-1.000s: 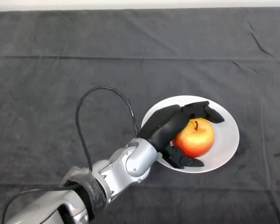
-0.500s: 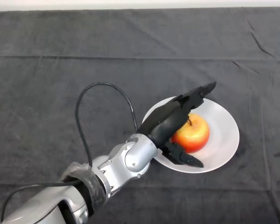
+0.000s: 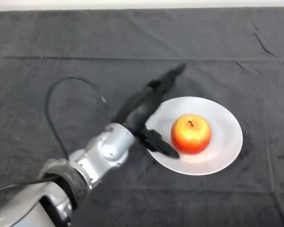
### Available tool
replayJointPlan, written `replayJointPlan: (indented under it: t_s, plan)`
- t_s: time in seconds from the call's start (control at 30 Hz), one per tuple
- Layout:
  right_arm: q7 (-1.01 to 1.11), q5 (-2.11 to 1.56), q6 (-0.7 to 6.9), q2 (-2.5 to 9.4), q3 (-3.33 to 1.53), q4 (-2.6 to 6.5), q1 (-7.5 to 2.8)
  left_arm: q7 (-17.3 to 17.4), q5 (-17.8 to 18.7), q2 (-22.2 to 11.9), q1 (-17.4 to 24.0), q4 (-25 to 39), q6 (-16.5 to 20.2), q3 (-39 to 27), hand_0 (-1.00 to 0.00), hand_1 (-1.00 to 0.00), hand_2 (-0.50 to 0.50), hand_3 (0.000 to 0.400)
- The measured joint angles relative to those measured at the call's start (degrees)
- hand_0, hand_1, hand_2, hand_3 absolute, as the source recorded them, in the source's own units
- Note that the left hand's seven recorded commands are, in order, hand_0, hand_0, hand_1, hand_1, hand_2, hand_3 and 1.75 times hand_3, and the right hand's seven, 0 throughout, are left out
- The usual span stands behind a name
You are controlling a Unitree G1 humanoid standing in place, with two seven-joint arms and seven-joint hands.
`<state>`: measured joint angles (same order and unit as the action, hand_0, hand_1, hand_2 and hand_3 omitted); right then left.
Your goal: Move the apple to the plate
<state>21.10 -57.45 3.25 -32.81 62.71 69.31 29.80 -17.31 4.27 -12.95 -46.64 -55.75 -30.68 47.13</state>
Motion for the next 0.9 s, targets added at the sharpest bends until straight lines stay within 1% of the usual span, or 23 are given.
replayJointPlan:
  t_s: [0.23, 0.37, 0.6, 0.7, 0.9]
  plan:
    - [0.0, 0.0, 0.0, 0.0, 0.0, 0.0, 0.0, -2.04, 0.66, -2.09, 0.01, -0.03, -1.83, -5.35, 0.0, 0.0, 0.0, 0.0]
    - [0.0, 0.0, -0.01, 0.0, 0.03, 0.0, 0.0, -3.06, 1.19, -4.06, 0.16, 0.1, -2.94, -8.27, 0.0, 0.0, 0.0, 0.0]
    - [0.01, 0.0, 0.0, 0.0, 0.0, 0.0, 0.01, -4.88, 1.53, -8.12, 1.41, 2.2, -4.43, -13.44, 0.0, 0.0, 0.0, 0.0]
    - [0.01, 0.0, 0.0, 0.0, 0.02, 0.0, 0.0, -5.51, 1.54, -10.2, 3.7, 4.79, -5.32, -15.79, 0.0, 0.0, 0.0, 0.0]
    - [0.01, -0.01, -0.01, 0.0, 0.01, 0.0, 0.01, -6.01, 1.54, -12.5, 8.8, 8.65, -5.76, -19.01, 0.0, 0.0, 0.0, 0.0]
